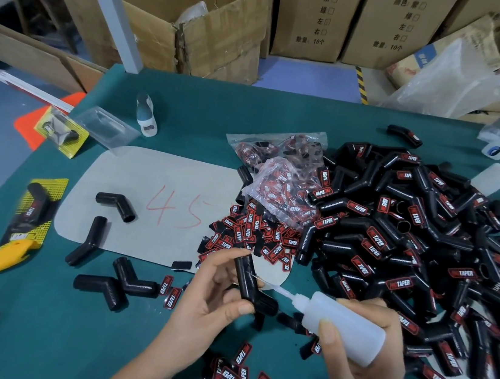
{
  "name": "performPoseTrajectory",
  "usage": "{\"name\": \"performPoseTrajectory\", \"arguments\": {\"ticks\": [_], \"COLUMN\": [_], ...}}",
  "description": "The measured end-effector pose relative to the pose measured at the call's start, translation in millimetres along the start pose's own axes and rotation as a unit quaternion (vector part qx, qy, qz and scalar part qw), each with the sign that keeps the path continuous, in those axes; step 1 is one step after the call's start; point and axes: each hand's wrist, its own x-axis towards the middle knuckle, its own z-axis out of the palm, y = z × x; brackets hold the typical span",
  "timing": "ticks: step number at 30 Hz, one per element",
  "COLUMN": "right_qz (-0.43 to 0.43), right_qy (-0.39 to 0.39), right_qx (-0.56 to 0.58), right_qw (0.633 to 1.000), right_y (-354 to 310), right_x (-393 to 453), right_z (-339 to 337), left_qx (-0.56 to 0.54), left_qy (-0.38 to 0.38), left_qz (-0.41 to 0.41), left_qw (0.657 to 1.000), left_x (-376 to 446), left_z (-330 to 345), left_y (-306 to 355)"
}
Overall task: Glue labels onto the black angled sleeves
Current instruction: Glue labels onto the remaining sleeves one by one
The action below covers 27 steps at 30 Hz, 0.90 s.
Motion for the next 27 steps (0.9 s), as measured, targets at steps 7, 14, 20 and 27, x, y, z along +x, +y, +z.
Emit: {"name": "performPoseTrajectory", "arguments": {"ticks": [7,14,20,27], "right_qz": [0.003,0.002,-0.001,0.000], "right_qy": [0.007,0.005,0.020,0.022], "right_qx": [0.003,0.006,-0.003,0.008], "right_qw": [1.000,1.000,1.000,1.000], "right_y": [-0.3,-0.4,-0.6,-0.7], "right_x": [0.2,-0.8,1.6,1.4], "right_z": [-0.4,0.3,0.0,-0.7], "left_qx": [-0.018,-0.028,-0.035,-0.035], "left_qy": [-0.011,-0.005,-0.025,-0.037], "left_qz": [-0.010,-0.015,-0.009,-0.010], "left_qw": [1.000,0.999,0.999,0.999], "left_x": [1.5,1.5,2.1,1.8], "left_z": [1.5,0.8,2.1,1.7], "left_y": [1.8,3.8,3.6,3.9]}}
